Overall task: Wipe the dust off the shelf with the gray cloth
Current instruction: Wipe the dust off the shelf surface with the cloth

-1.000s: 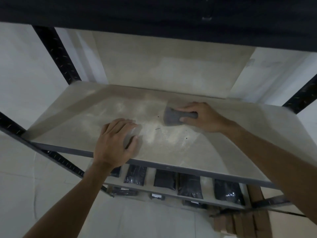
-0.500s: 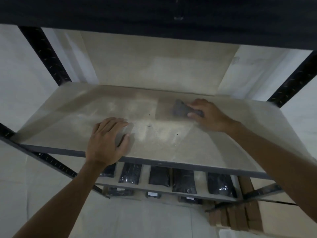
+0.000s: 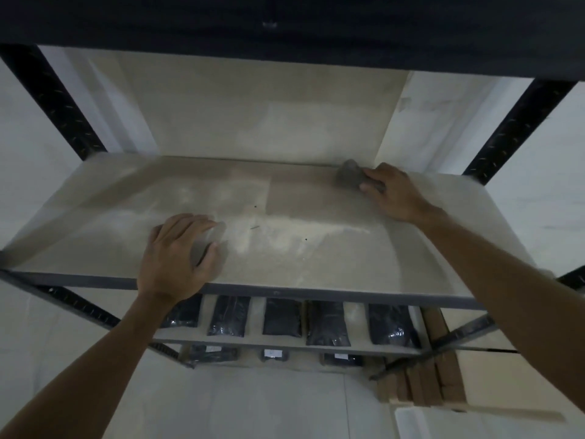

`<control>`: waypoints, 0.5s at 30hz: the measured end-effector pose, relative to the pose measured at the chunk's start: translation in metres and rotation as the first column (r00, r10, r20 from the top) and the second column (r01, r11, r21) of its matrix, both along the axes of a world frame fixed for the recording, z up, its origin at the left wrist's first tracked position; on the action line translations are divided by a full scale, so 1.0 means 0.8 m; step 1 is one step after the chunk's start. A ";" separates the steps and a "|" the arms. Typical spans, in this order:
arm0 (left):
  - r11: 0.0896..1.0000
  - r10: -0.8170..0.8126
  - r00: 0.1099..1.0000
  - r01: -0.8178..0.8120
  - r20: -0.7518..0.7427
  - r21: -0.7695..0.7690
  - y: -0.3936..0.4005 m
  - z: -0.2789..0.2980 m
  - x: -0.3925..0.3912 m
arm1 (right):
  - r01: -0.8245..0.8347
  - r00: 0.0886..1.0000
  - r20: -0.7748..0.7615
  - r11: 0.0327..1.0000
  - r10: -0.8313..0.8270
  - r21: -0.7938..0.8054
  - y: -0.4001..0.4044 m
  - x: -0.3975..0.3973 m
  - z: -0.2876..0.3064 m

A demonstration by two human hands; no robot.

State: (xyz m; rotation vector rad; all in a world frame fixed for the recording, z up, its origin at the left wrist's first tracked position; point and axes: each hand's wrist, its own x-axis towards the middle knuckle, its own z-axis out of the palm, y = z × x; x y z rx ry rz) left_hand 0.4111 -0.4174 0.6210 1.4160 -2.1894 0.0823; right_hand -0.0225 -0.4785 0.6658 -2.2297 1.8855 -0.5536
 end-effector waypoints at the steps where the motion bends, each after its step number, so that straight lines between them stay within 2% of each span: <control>1: 1.000 -0.002 1.000 0.002 0.000 0.003 0.001 0.001 0.000 | -0.027 0.999 0.024 1.000 0.028 -0.009 0.010 0.009 -0.003; 6: 0.999 -0.001 1.000 0.002 -0.002 0.043 0.003 0.007 -0.001 | -0.009 1.000 0.019 1.000 0.008 0.020 0.070 0.053 -0.016; 11: 1.000 0.005 1.000 -0.005 -0.004 0.027 0.004 0.009 -0.003 | -0.143 0.990 0.003 0.989 0.143 0.022 0.098 0.096 -0.012; 13: 1.000 0.013 1.000 -0.013 -0.007 0.017 0.002 0.005 -0.003 | -0.069 0.998 -0.009 0.997 0.069 -0.027 0.080 0.084 -0.002; 15: 1.000 0.016 1.000 -0.016 -0.010 0.004 0.000 0.001 -0.001 | 0.117 0.993 -0.001 0.991 -0.118 -0.062 0.059 0.066 0.009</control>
